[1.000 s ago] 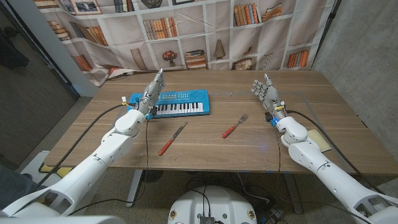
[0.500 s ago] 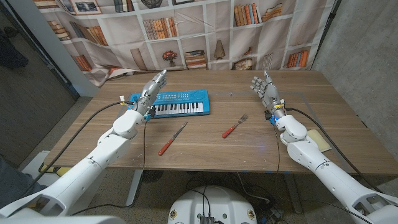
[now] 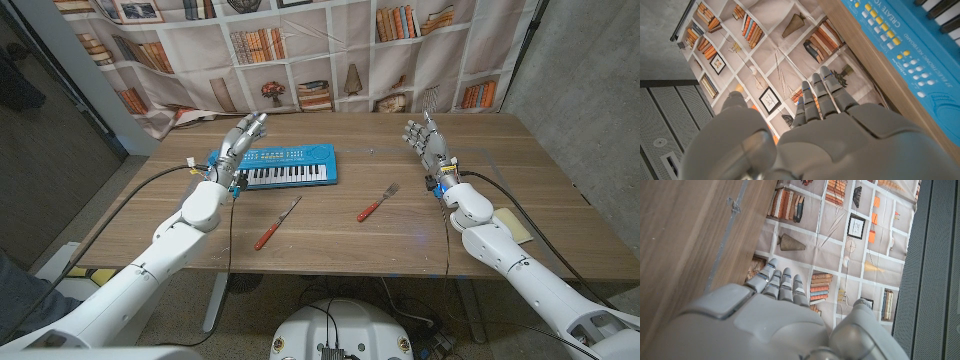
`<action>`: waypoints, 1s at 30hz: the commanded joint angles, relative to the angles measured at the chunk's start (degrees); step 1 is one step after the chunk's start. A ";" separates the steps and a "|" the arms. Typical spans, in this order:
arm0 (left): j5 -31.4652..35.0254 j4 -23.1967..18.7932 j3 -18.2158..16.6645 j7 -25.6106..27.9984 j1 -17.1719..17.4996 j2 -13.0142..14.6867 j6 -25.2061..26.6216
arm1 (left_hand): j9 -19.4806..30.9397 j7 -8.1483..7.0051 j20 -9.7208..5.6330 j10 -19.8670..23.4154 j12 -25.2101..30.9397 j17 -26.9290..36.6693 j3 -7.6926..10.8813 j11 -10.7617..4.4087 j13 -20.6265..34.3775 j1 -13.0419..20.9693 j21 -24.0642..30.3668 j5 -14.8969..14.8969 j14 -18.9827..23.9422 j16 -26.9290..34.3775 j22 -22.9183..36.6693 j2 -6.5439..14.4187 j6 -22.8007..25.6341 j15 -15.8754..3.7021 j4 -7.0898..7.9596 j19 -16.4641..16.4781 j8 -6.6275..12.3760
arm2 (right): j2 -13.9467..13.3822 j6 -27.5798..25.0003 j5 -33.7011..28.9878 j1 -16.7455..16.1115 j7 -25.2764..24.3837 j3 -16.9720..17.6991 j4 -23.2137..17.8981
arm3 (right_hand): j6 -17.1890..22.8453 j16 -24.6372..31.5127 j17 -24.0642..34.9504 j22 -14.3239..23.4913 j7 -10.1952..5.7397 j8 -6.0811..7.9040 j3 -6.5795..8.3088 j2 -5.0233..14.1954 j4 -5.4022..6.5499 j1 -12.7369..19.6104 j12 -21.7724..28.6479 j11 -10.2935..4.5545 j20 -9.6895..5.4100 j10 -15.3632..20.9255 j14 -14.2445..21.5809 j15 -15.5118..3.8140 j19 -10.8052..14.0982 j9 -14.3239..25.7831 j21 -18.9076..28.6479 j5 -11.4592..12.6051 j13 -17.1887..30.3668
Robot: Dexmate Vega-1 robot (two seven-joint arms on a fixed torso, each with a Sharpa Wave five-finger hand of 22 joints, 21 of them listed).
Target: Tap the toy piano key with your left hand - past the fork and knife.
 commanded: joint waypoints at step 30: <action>20.89 -12.23 -2.02 21.13 6.45 -2.66 14.91 | 0.26 1.14 -12.22 54.37 10.45 7.70 -3.04 -8.97 6.09 3.75 29.09 -1.69 57.93 22.31 11.44 -1.51 23.96 -9.96 -0.82 35.82 0.81 | 1.47 0.76 0.14 0.50 0.34 -0.66 2.21 | 0.51 0.18 0.11 0.30 0.02 0.22 0.15 0.07 -0.41 1.10 -0.06 -0.09 0.30 0.91 0.90 0.09 1.05 0.13 0.32 0.05 0.05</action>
